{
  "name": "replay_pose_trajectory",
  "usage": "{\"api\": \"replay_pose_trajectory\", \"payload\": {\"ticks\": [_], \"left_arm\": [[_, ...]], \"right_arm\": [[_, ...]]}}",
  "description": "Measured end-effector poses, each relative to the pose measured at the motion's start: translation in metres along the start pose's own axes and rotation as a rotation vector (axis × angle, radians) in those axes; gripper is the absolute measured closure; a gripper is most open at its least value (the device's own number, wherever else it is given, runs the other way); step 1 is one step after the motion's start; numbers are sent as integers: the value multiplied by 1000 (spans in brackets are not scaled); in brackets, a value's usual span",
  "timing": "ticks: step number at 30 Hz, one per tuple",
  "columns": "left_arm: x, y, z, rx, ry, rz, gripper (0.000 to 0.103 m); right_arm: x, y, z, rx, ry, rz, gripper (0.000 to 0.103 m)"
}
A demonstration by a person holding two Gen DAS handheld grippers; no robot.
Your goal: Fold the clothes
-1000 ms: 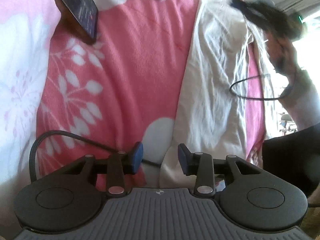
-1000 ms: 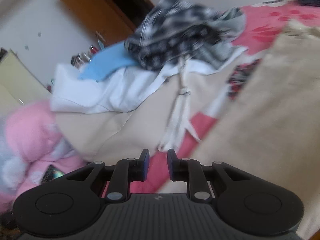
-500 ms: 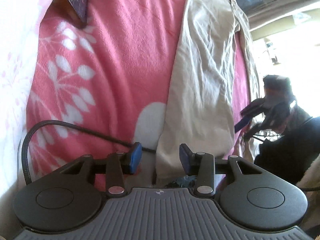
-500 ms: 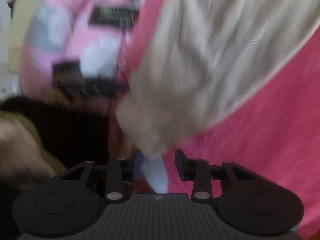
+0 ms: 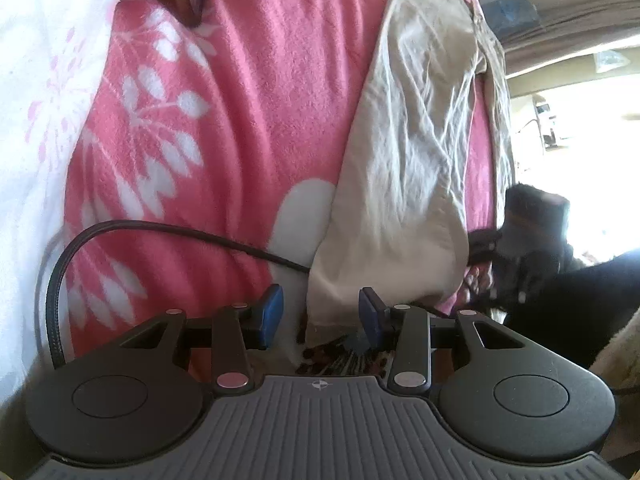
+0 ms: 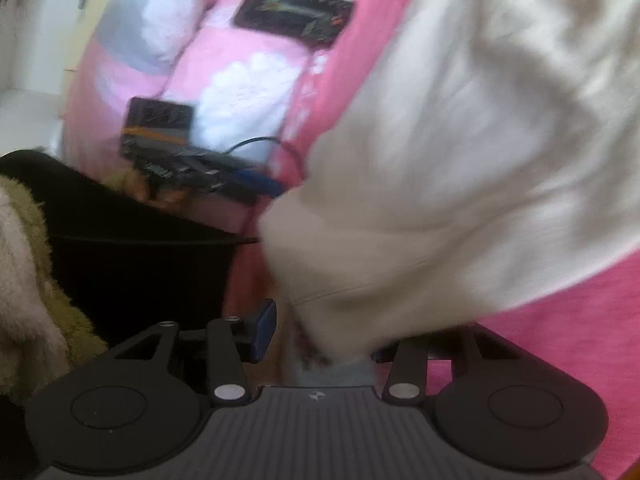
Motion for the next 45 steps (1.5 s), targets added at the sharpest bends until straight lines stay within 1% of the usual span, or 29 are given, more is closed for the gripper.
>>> {"api": "replay_pose_trajectory", "payload": {"ticks": [1, 2, 5, 7, 8, 9, 10, 13, 15, 16, 19, 20, 21, 22, 23, 24, 25, 29, 31, 32, 33, 34, 35, 36, 38, 41, 44, 45], "left_arm": [[-1, -1, 0, -2, 3, 0, 62], [-1, -2, 0, -3, 4, -4, 62], [0, -4, 1, -1, -2, -18, 62], [0, -4, 1, 0, -2, -19, 62], [0, -4, 1, -1, -2, -19, 62], [0, -4, 1, -1, -2, -20, 62], [0, -4, 1, -2, -2, -20, 62], [1, -4, 1, -2, -3, -17, 62], [0, -2, 2, 3, -6, -8, 62], [0, -1, 2, 7, -7, -8, 62], [0, -2, 3, 9, -8, -15, 62], [0, -2, 3, 8, -5, -18, 62], [0, -3, 3, 5, -2, -21, 62], [0, -3, 2, 4, 0, -23, 62], [0, -3, 2, 2, 2, -24, 62], [0, -4, 2, 1, 3, -28, 62], [0, -5, 2, 2, 3, -33, 62], [1, -8, 2, 7, -3, -52, 62], [2, -8, 1, 8, -4, -56, 62], [2, -9, 1, 9, -4, -57, 62], [2, -9, 1, 9, -4, -58, 62], [2, -10, 2, 10, -4, -59, 62], [1, -10, 2, 11, -5, -60, 62], [1, -10, 2, 12, -5, -61, 62], [1, -11, 2, 9, 2, -65, 62], [1, -11, 3, 9, 3, -67, 62], [1, -12, 4, 16, -1, -72, 62], [1, -12, 4, 18, -3, -75, 62]], "right_arm": [[5, -4, 1, -6, -2, -14, 58], [9, -7, 3, -8, -2, -26, 62], [2, -10, 8, 20, 23, -57, 90], [1, -19, 10, -1, 8, -87, 92], [-2, -24, 11, -15, -7, -111, 97], [-4, -30, 12, -24, -21, -132, 99], [-6, -35, 13, -33, -36, -149, 99], [-13, -43, 21, -59, -94, -149, 100], [-14, -33, 22, -28, -114, -105, 100], [-14, -26, 23, -21, -117, -67, 99], [-15, -11, 24, -24, -114, 21, 96], [-16, -9, 23, -29, -101, 41, 93], [-16, -7, 22, -35, -88, 60, 84], [-16, -6, 21, -43, -72, 71, 79], [-16, -5, 19, -52, -57, 83, 69], [-16, -5, 18, -60, -41, 92, 66], [-18, -6, 19, -62, -25, 87, 65], [-8, -19, 16, -30, 14, 16, 63], [-6, -24, 15, -30, 34, 5, 63], [-6, -25, 13, -27, 56, 15, 63], [-7, -24, 10, -13, 83, 29, 67], [-8, -23, 7, 9, 92, 27, 73], [-9, -21, 5, 30, 101, 25, 90], [-11, -21, 3, 48, 104, 18, 96], [-16, -29, 6, 55, 49, -45, 99], [-25, -41, 11, 69, -36, -139, 99], [-33, -41, 15, 192, -155, -277, 100], [-34, -35, 15, 221, -167, -271, 100]]}}
Point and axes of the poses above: each gripper's, at about its wrist camera, not at the fingertips, and x roughly the way its jaws point, y to its right, z to its underside, the point moved 9 cm from there along x, roughly the way its jaws point, and after that the axes turned 10 degrees about x, right-handed, at the moved point
